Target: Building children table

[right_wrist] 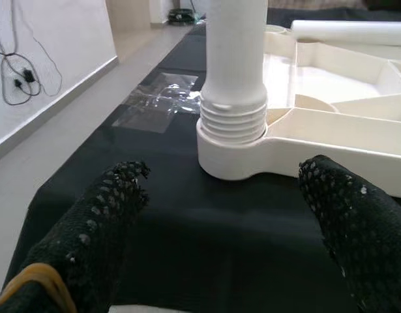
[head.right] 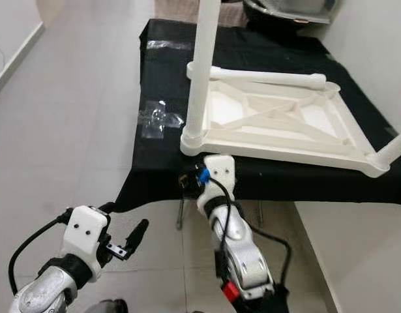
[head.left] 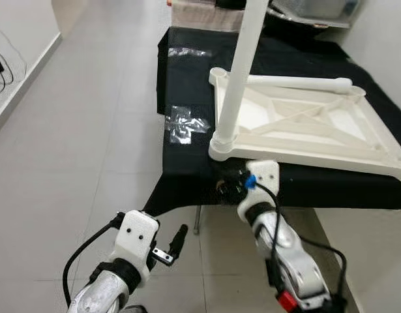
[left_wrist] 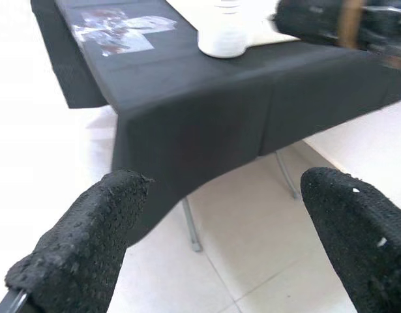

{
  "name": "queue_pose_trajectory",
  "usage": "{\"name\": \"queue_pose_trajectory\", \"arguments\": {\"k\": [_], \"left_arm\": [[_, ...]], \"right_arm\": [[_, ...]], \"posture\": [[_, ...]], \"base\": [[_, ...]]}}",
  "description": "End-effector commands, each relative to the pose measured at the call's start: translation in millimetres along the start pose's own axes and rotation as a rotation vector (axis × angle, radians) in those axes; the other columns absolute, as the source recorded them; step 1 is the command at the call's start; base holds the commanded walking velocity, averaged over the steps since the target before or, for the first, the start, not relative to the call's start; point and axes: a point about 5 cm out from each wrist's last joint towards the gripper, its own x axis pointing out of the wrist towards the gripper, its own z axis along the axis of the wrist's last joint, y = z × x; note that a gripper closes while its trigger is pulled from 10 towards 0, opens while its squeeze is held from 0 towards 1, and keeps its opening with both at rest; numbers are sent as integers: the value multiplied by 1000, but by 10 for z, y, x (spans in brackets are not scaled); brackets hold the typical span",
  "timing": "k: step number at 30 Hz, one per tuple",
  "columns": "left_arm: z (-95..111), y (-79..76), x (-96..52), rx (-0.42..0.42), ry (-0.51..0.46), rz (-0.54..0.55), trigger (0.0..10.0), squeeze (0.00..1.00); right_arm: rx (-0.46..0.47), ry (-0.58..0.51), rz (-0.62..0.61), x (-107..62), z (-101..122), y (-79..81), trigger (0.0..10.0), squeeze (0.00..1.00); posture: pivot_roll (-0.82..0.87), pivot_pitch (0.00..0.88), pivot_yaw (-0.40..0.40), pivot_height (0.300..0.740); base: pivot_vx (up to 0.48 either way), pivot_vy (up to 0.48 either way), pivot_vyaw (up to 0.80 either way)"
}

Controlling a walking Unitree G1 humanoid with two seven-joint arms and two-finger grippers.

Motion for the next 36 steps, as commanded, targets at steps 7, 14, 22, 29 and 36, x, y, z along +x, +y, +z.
{"name": "queue_pose_trajectory", "arguments": {"k": [7,14,22,29,36], "left_arm": [[-64,170,-25,13,24,159,10000,0],[-14,461,-81,10,11,353,10000,0],[47,607,-72,21,-17,423,10000,0],[73,724,-86,37,-23,475,10000,0],[84,753,-83,52,-21,471,10000,0]], "right_arm": [[-33,38,-173,-182,-105,-325,10000,0],[-72,33,-303,-147,-89,-590,10000,0],[-63,8,-339,-50,-33,-612,10000,0],[-54,6,-346,18,-14,-641,10000,0],[-53,-13,-353,82,40,-647,10000,0]], "posture": [[129,105,-109,740],[135,113,-107,740],[140,116,-106,740],[141,115,-110,740],[142,120,-109,740]], "base": [[0,0,-148],[0,0,-670],[0,0,0],[123,0,0],[292,0,0]]}}
